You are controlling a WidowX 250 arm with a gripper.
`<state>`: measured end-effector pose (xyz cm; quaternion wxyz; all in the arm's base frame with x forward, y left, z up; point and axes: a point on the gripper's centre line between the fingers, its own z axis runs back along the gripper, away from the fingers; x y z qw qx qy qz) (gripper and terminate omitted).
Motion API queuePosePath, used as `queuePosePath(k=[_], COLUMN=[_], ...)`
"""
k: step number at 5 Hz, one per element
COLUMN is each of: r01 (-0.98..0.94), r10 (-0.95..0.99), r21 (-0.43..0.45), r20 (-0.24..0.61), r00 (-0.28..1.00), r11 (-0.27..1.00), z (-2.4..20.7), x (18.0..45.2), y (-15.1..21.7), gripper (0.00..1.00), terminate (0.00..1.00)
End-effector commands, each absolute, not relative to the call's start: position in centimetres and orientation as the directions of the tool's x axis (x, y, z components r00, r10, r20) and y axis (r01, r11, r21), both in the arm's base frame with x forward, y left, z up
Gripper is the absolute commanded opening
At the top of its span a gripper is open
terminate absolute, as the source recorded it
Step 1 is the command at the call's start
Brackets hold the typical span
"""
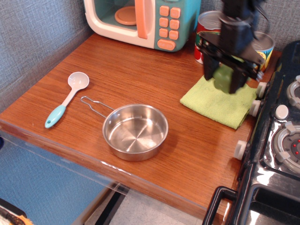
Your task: Place the green pepper on the folded cloth
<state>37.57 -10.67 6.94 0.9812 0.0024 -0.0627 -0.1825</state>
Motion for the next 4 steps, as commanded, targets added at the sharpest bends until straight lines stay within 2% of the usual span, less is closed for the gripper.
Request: queuePosePath(k=[1,3,4], r01=[0.305,0.281,0.305], r10=[-0.311,-0.285,-0.308], r21=[0.064,0.055,0.041], r20=[0.115,0.096,0.083], r00=[0.944,0.954,0.948], r11=[0.95,0.958,0.951], z=[7.0,6.6,6.8], x=[37.9,38.3,38.1], y=[-9.1,-8.0,-8.3], gripper=[0.0,0.0,1.0], terminate=[0.0,0.0,0.0])
